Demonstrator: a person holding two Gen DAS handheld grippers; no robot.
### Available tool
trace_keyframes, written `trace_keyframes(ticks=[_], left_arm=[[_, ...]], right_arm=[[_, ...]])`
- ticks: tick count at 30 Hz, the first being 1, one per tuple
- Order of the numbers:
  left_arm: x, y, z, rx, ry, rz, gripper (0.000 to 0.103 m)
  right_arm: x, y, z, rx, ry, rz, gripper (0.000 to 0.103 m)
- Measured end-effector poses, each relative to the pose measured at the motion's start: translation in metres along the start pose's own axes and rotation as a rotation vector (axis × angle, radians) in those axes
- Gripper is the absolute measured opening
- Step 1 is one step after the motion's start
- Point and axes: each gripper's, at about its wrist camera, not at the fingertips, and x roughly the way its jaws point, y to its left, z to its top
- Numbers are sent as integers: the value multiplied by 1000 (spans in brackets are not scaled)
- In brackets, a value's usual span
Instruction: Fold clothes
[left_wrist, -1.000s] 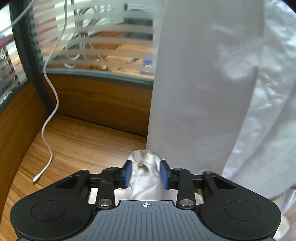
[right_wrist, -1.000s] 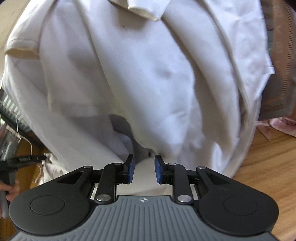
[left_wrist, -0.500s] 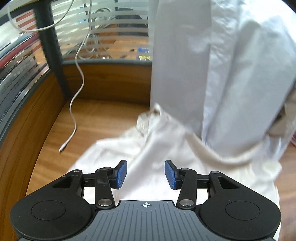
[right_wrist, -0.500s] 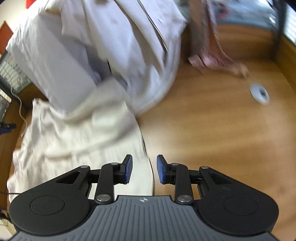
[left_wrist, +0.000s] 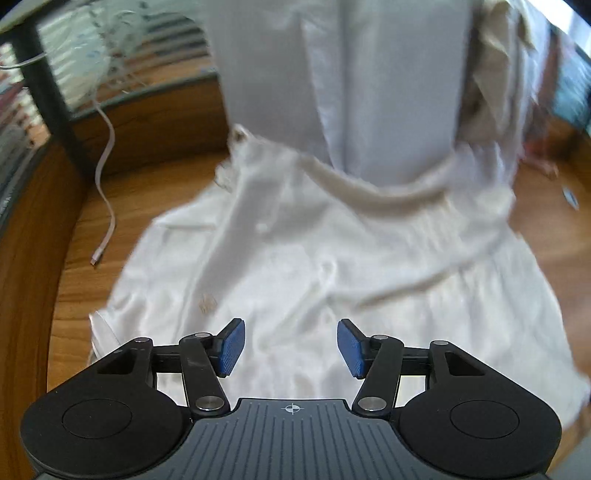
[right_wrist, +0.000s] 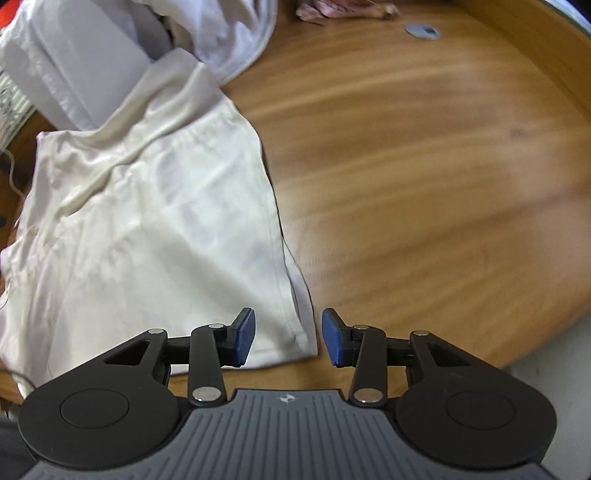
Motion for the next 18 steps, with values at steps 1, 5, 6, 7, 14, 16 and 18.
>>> trace_keyframes(ticks=[1,5,6,7,14,16,18], left_arm=[[0,-1,-5,17,9,-5,59],[2,-4,-18,57,35,-19,59],[3,-6,-19,70,37,-26,59],[3,-7,-20,82,39,-32,59],[4,-26,-1,178,15,-91,60],[7,-35,5,210,15,-116,60],[12,-46,9,240,22,-141,60]], right_arm=[[3,0,-3,12,-5,2,45],[14,3,-11,9,0,-25,8],[13,3,-13,11,-4,-26,7],[9,4,-15,11,-18,-32,6],[-26,-6,-47,65,-33,-106,4],[-34,-11,-59,92,-25,-126,4],[-41,-18,-73,122,-14,-142,4]])
